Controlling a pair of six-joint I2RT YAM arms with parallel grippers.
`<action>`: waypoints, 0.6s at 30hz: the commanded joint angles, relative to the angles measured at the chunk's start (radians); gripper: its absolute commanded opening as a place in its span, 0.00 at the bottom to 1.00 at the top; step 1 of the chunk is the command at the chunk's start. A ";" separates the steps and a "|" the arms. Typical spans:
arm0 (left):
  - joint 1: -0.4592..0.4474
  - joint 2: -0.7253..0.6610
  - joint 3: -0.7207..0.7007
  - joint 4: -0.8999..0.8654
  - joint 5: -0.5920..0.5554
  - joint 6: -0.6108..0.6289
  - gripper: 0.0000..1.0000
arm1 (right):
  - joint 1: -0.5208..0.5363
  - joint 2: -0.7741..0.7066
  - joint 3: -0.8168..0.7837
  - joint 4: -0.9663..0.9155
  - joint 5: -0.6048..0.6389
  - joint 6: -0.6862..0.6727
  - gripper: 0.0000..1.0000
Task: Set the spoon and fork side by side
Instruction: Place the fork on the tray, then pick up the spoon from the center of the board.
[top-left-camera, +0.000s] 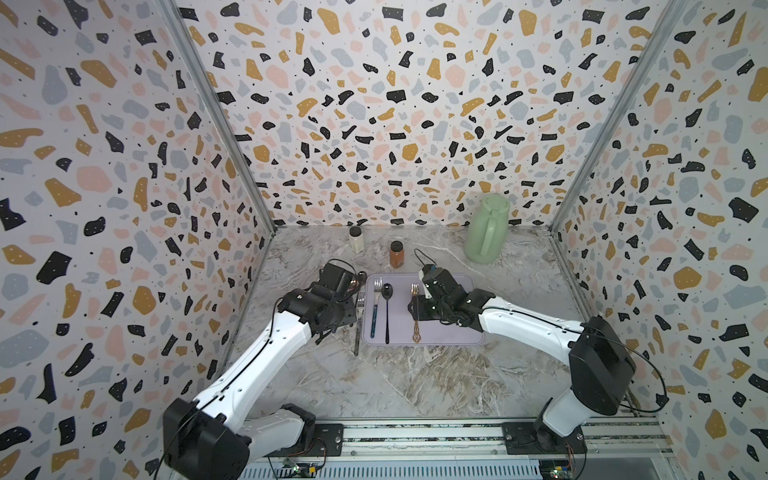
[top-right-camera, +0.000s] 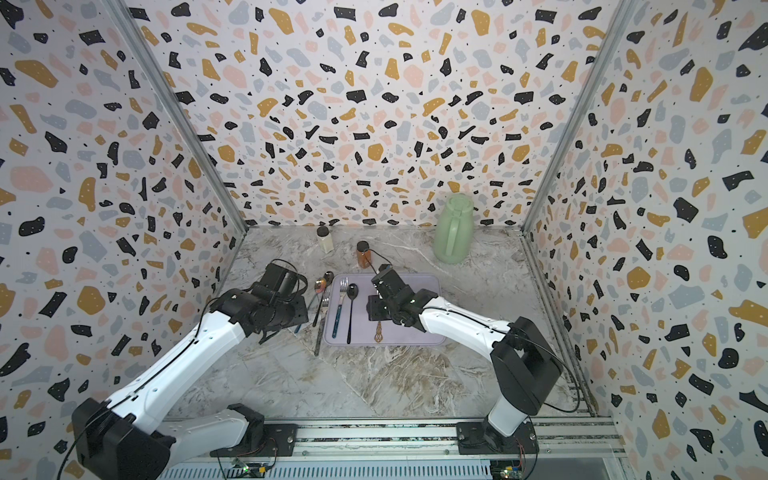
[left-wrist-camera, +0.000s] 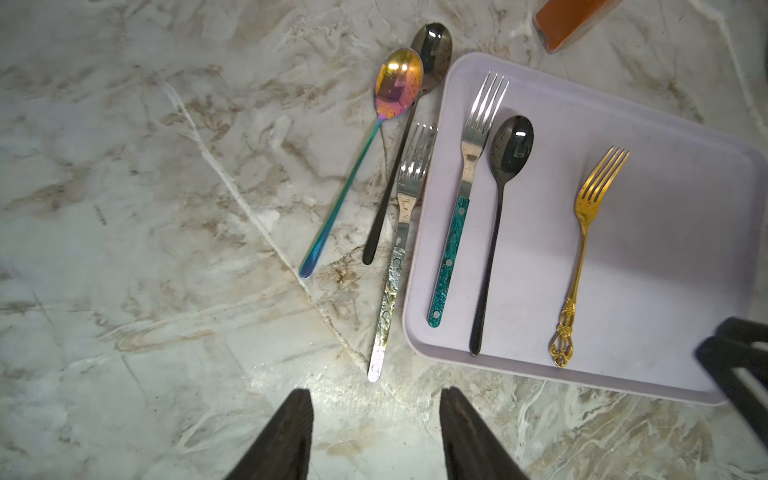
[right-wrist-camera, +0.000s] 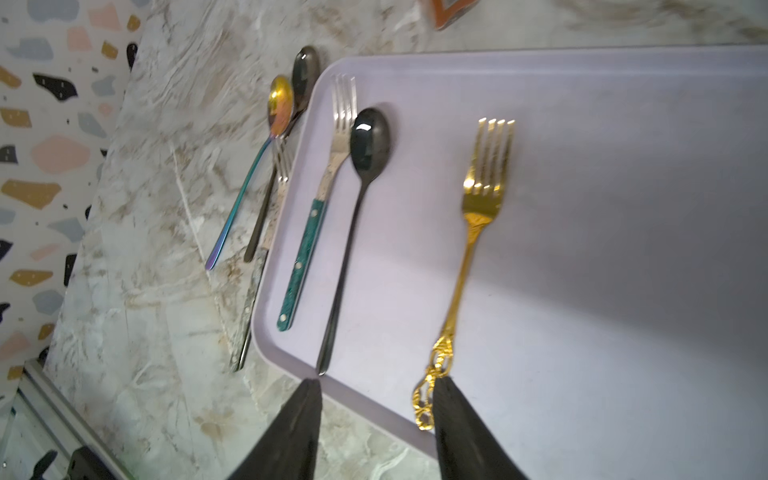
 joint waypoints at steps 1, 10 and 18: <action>0.071 -0.100 0.021 -0.130 0.017 0.027 0.53 | 0.086 0.080 0.110 -0.144 0.094 0.085 0.49; 0.205 -0.170 0.045 -0.222 -0.004 0.108 0.54 | 0.266 0.323 0.397 -0.268 0.139 0.102 0.49; 0.227 -0.048 -0.052 0.010 0.111 0.220 0.53 | 0.273 0.367 0.475 -0.286 0.166 0.053 0.50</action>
